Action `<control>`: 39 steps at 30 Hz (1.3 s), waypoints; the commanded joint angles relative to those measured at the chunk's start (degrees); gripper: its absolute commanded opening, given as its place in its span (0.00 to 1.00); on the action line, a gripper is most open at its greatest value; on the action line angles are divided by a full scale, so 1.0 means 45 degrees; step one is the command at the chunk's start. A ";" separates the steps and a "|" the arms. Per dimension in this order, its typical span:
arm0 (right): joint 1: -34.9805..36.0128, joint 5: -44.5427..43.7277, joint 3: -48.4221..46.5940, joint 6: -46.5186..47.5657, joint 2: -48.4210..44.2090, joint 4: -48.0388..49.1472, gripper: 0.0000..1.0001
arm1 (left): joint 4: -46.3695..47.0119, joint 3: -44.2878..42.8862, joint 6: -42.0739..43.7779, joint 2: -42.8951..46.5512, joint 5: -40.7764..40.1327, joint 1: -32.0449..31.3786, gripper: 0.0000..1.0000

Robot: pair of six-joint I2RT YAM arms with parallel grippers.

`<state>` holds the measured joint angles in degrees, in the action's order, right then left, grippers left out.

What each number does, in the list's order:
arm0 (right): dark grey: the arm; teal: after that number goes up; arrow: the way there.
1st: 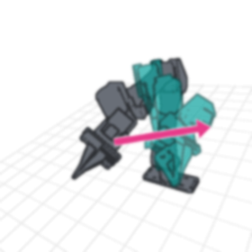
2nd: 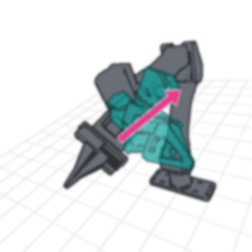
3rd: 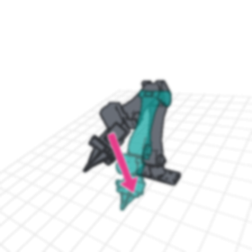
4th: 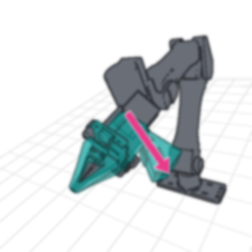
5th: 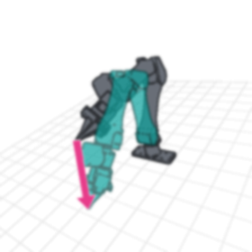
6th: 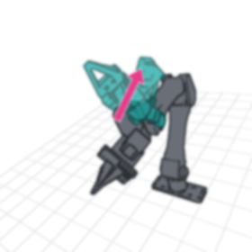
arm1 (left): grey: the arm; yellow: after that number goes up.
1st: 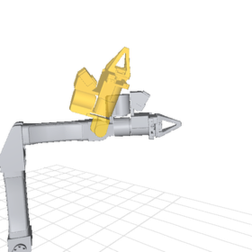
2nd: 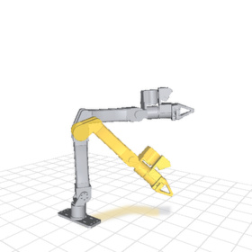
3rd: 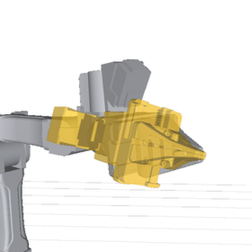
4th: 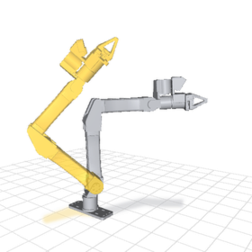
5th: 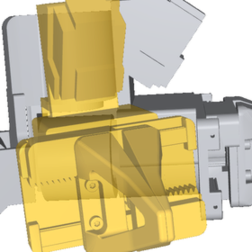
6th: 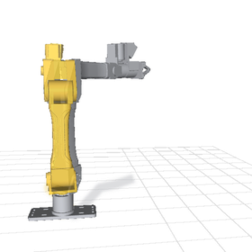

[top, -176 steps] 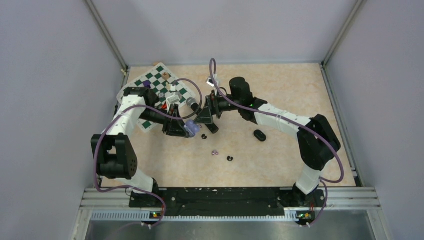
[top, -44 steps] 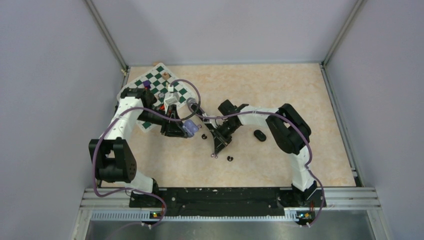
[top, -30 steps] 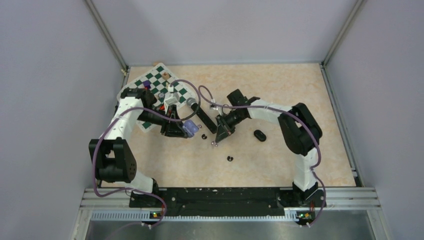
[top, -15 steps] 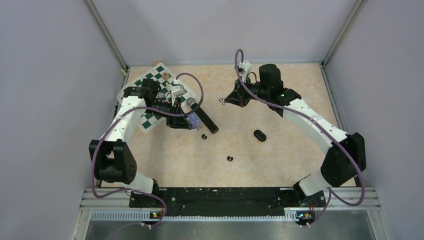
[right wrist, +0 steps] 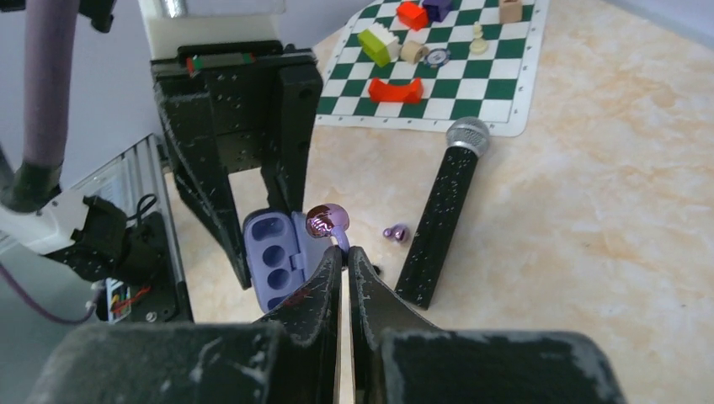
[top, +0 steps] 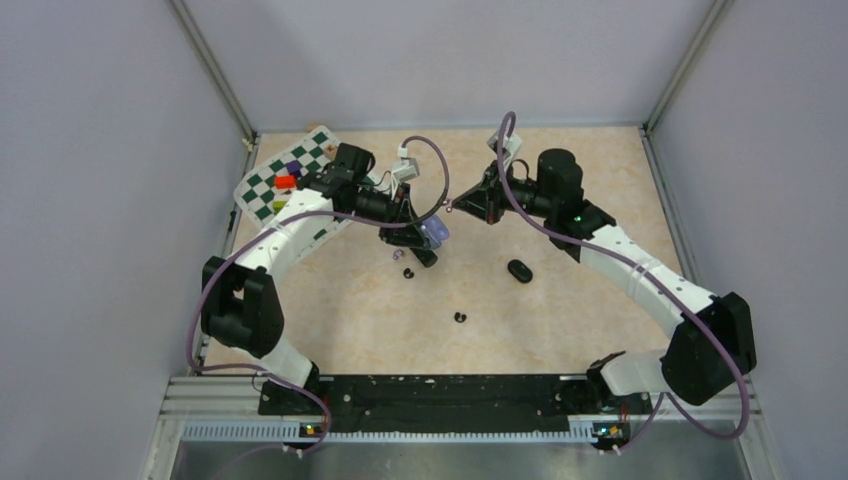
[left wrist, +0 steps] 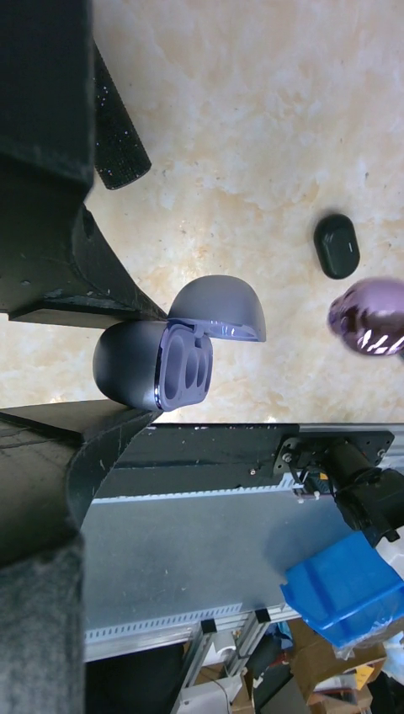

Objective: Insert the wireless bluetooth earbuds into the charging case
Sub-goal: Place the earbud in the charging case.

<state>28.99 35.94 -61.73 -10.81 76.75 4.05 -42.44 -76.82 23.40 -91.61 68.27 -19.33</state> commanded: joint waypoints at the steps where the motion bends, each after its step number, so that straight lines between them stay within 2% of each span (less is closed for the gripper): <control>1: 0.0005 0.1379 0.0451 -0.0298 -0.1012 0.1496 0.00 | 0.0493 -0.0012 -0.0192 0.0083 0.1029 0.0041 0.00; 9: 0.0012 0.2440 0.0999 -0.1143 -0.0936 0.2597 0.00 | 0.0799 0.0353 -0.0156 0.0256 0.1217 0.0045 0.00; 15: 0.0214 0.2254 0.1221 -0.1511 -0.0660 0.3101 0.00 | 0.0768 0.0456 0.0082 0.0336 0.1421 0.0040 0.00; 39: 0.1213 0.1212 0.0918 -0.0215 0.0112 0.1973 0.00 | 0.0309 0.0589 0.0847 0.0599 0.1617 0.0031 0.00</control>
<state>33.95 41.82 -56.12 -13.13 76.86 12.29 -40.93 -74.43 25.74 -91.42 73.69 -19.25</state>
